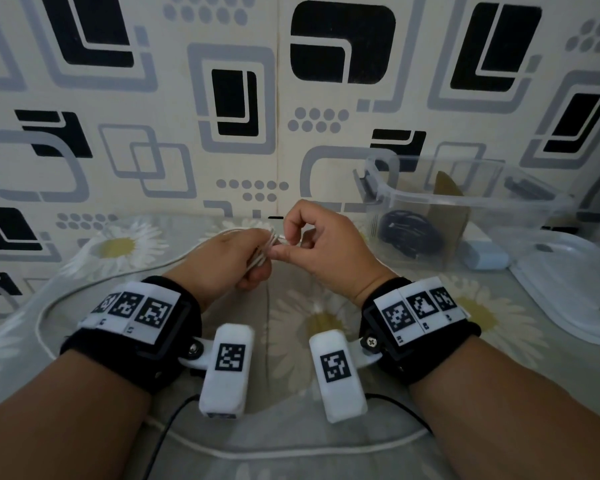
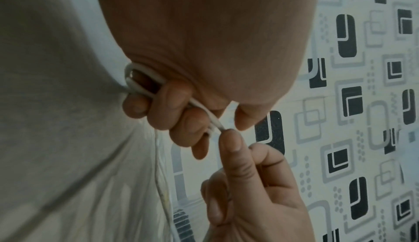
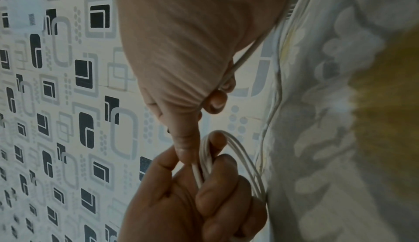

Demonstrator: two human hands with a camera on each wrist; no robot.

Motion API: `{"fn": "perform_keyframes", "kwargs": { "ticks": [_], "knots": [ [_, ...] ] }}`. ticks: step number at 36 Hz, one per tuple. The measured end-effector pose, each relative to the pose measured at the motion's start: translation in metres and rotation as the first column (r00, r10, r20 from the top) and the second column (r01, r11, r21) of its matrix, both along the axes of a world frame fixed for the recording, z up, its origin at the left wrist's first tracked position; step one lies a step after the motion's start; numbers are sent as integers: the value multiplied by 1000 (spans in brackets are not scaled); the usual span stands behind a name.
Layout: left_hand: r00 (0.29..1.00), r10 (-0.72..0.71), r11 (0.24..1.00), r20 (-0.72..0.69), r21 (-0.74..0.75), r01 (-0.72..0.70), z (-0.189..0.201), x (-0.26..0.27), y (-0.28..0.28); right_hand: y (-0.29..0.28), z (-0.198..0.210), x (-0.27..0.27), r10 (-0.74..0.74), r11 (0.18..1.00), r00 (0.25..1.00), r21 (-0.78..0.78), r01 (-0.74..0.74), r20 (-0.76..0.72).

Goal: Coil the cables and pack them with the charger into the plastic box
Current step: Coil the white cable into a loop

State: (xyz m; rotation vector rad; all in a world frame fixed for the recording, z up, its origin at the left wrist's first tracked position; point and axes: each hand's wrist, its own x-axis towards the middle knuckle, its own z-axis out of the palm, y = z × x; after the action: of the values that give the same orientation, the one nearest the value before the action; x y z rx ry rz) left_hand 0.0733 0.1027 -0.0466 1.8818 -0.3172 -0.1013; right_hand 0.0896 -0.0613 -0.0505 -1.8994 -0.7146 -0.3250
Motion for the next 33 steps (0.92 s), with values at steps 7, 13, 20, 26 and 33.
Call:
{"fn": "perform_keyframes", "kwargs": {
  "ticks": [7,13,20,26,33],
  "knots": [
    [997,-72,996,-13,53,72,-2,0,0,-2,-3,8,-57,997,991,-51,63,120],
    [994,-101,994,-33,-46,99,-2,-1,1,-2,-4,9,-64,997,997,-46,66,39],
    [988,-146,986,-44,-82,142,-3,-2,3,-3,-2,3,27,1000,991,-4,-28,-128],
    [1000,5,992,-19,-122,-7,-6,4,7,-7,2,0,51,994,965,-77,-73,-257],
    [983,182,956,-5,-233,-178,-8,16,14,-12,6,2,0,994,963,-104,-29,-270]
  ]
}}
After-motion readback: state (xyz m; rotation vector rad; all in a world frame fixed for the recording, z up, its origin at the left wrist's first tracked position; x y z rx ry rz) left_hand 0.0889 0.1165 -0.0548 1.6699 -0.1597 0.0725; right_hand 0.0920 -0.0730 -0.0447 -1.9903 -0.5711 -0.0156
